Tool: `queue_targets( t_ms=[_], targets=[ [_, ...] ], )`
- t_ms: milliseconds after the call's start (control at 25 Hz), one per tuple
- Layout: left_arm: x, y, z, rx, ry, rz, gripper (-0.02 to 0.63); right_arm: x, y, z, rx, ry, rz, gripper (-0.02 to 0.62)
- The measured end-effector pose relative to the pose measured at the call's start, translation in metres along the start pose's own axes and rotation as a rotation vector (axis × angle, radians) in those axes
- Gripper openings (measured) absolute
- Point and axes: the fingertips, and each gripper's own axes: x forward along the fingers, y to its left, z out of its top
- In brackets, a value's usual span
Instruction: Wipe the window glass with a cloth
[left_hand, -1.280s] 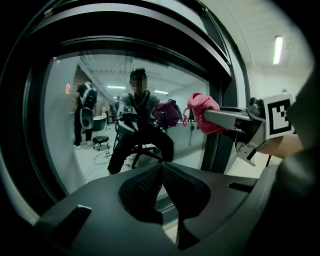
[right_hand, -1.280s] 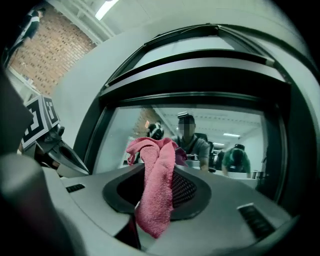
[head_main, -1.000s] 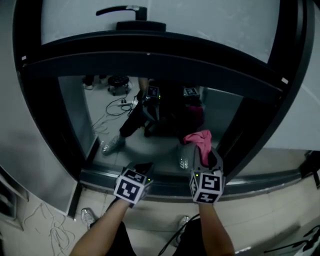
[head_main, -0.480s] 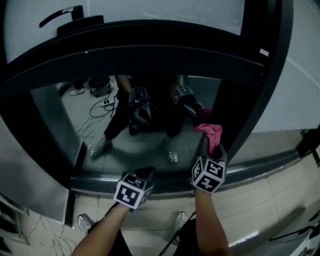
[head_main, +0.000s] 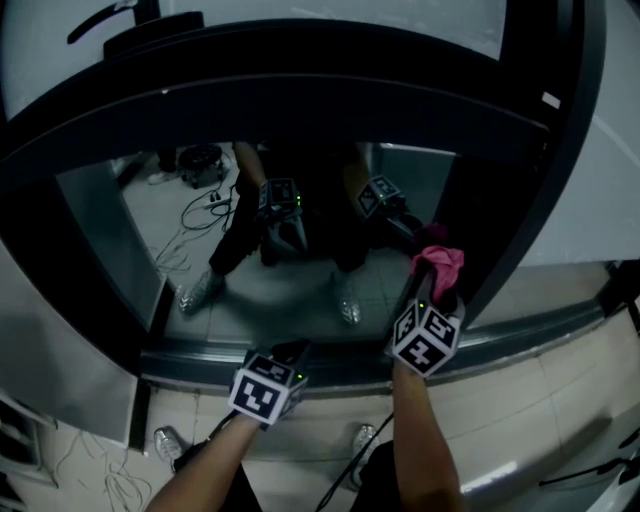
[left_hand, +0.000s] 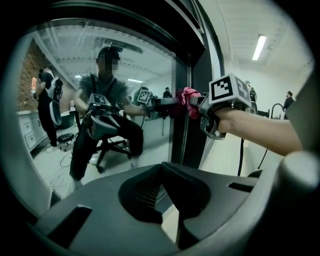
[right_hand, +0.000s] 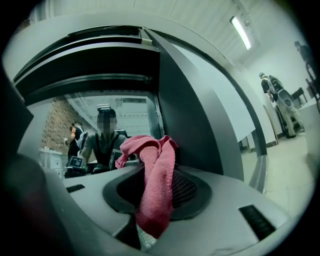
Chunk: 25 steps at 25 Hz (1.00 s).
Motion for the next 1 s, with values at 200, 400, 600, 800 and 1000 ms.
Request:
queue_targets(
  t_ms=[200, 400, 600, 800, 1000],
  targets=[
    [-0.006, 0.019, -0.012, -0.023, 0.014, 0.041, 0.005, -0.007, 0.019, -0.002, -0.101, -0.010, 0.095, 0.121],
    [-0.021, 0.037, -0.027, -0.063, 0.008, 0.075, 0.005, -0.022, 0.060, -0.005, -0.150, -0.019, 0.184, 0.120],
    [-0.042, 0.059, -0.042, -0.098, 0.013, 0.111, 0.005, -0.038, 0.106, -0.010, -0.181, -0.013, 0.270, 0.121],
    [-0.068, 0.085, -0.059, -0.130, 0.018, 0.155, 0.005, -0.055, 0.151, -0.016, -0.179, -0.006, 0.330, 0.120],
    [-0.095, 0.113, -0.075, -0.164, 0.016, 0.208, 0.005, -0.071, 0.195, -0.022, -0.169, -0.004, 0.374, 0.120]
  ],
)
